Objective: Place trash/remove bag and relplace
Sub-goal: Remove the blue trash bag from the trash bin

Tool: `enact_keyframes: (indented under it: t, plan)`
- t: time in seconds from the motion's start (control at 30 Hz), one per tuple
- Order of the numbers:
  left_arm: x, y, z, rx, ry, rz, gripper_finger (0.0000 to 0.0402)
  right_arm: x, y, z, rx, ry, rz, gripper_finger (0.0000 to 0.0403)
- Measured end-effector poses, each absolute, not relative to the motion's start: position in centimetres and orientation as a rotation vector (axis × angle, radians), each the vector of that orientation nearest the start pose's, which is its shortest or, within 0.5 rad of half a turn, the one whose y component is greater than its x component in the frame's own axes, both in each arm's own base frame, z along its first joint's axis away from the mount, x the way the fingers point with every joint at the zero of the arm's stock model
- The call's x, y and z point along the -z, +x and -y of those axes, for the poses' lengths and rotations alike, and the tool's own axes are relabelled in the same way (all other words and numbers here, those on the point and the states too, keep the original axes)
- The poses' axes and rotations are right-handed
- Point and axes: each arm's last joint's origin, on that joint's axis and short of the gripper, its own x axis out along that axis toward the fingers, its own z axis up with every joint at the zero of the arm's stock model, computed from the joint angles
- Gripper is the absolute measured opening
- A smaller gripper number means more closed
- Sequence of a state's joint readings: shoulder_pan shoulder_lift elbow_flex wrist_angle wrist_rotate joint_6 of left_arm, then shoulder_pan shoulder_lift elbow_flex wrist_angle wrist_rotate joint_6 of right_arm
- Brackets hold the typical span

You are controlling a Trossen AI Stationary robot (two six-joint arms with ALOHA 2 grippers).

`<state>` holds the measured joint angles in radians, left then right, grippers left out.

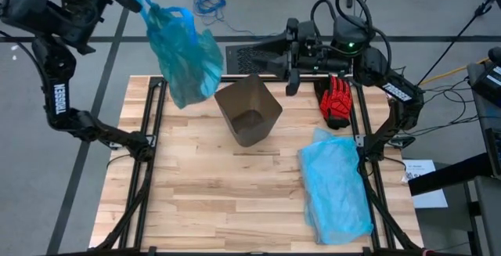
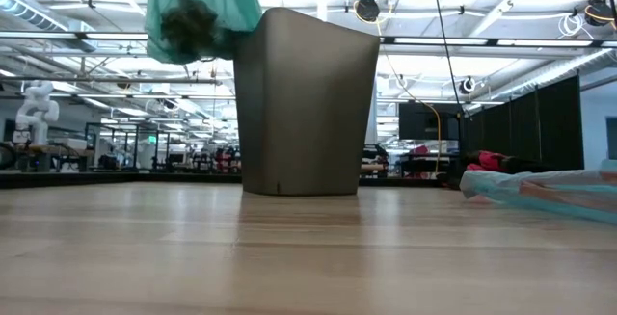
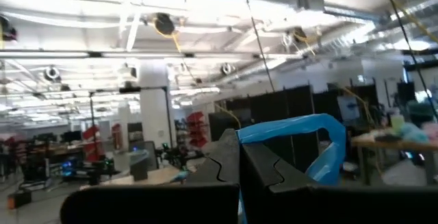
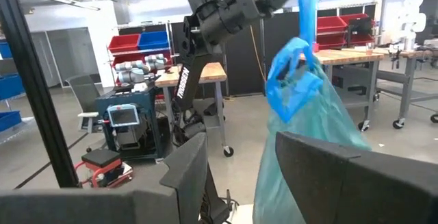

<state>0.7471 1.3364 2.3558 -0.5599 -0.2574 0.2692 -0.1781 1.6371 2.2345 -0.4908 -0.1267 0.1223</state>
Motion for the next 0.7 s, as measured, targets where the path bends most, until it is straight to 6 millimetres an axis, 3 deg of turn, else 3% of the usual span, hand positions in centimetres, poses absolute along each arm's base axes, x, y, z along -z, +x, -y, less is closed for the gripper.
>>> enact_keyframes:
  t: [0.23, 0.5, 0.7]
  plan:
    - [-64.3, 8.1, -8.5, -1.025, 0.316, 0.354, 0.0, -56.5, 29.7, 5.7, 0.07, 0.109, 0.11, 0.0167]
    - [-62.1, 10.4, -10.4, -0.937, 0.165, 0.169, 0.0, -56.5, 29.6, 6.3, 0.088, 0.108, 0.111, 0.0167]
    - [-61.1, 12.5, -12.3, -0.942, 0.091, 0.124, 0.0, -56.4, 29.5, 6.6, 0.096, 0.107, 0.11, 0.0167]
